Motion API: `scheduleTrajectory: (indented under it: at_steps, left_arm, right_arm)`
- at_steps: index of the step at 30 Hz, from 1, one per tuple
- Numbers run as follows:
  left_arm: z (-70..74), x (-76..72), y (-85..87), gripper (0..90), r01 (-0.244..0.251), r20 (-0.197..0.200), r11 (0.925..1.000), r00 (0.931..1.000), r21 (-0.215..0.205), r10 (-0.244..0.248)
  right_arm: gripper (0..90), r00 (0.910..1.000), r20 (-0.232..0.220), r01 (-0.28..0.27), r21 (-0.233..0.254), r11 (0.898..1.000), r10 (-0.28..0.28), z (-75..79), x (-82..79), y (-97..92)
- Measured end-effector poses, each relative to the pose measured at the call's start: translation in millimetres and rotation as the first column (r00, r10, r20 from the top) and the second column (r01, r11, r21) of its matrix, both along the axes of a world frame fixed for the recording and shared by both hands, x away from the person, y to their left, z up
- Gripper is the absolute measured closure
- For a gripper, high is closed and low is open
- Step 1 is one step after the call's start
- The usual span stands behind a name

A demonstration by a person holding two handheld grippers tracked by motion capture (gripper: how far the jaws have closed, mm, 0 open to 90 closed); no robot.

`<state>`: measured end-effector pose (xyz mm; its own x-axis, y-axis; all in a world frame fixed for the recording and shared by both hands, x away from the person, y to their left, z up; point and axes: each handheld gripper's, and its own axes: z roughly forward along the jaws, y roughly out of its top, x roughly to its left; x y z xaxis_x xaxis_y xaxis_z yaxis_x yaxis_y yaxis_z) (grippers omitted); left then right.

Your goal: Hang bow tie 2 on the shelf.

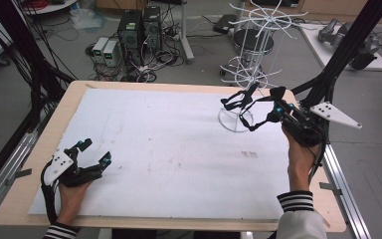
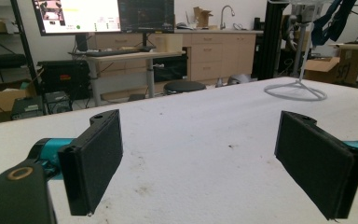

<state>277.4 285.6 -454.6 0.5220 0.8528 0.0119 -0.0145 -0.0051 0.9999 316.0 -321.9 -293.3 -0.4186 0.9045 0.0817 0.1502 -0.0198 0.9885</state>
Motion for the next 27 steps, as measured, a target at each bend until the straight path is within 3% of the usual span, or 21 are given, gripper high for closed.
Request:
scheduleTrajectory:
  at_steps: [13,27]
  left_arm:
    - [0.0,0.0,0.0,15.5,0.000,0.000,1.0000,1.0000,0.000,0.000]
    - [0.0,-0.1,0.1,15.5,0.000,0.001,1.0000,1.0000,0.000,0.000]
  right_arm:
    - [76.7,0.9983,-0.038,0.045,0.011,0.999,-0.045,-4.3,11.9,-10.4]
    - [76.5,0.9931,-0.074,0.093,0.015,0.996,-0.091,-14.8,25.8,-9.4]
